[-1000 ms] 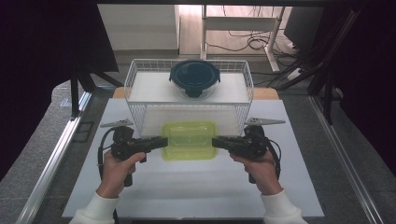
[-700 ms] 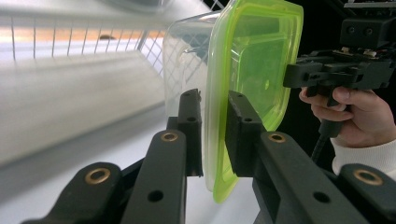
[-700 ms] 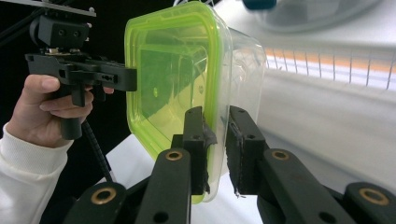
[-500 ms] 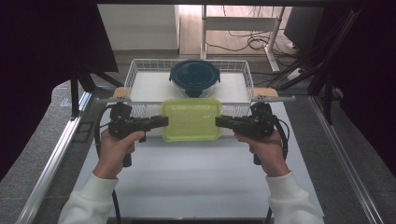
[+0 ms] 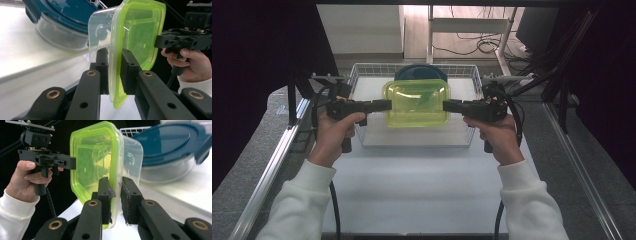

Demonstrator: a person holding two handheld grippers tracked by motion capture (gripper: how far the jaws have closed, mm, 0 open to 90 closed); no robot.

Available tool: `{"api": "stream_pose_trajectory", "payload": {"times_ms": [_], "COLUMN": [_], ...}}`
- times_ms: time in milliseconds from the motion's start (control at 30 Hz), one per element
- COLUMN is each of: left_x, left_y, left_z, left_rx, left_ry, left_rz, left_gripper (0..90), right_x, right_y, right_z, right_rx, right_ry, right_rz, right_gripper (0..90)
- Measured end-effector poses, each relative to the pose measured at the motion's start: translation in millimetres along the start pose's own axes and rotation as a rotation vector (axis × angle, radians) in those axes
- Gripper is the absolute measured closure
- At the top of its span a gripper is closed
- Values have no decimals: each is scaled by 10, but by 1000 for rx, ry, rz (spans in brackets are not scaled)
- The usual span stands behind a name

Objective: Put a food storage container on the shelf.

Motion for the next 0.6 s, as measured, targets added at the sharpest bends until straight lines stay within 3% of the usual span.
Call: {"api": "stream_pose_trajectory", "payload": {"times_ms": [367,600], "left_x": [-407,-627], "left_y": [29,52], "left_z": [-154,-220], "left_rx": [7,-17], "left_ry": [-40,-27], "left_rz": [3,-22], "left_gripper": [797,796], "right_x": [-458,-630], "right_y": [38,90], "right_z": [-24,41], "right_rx": [11,21], "right_ry": [9,38], "right_rz": [1,8], "right_gripper": [773,776]}}
Point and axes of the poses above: each handheld gripper's, and its own axes: y roughly forward along the jaws, x roughly out of its underside, z roughly to its right, the point moved 7 cm from there along y, roughly forward along the jaws, and after that the axes turned 10 degrees about y, right-handed, at the moved point
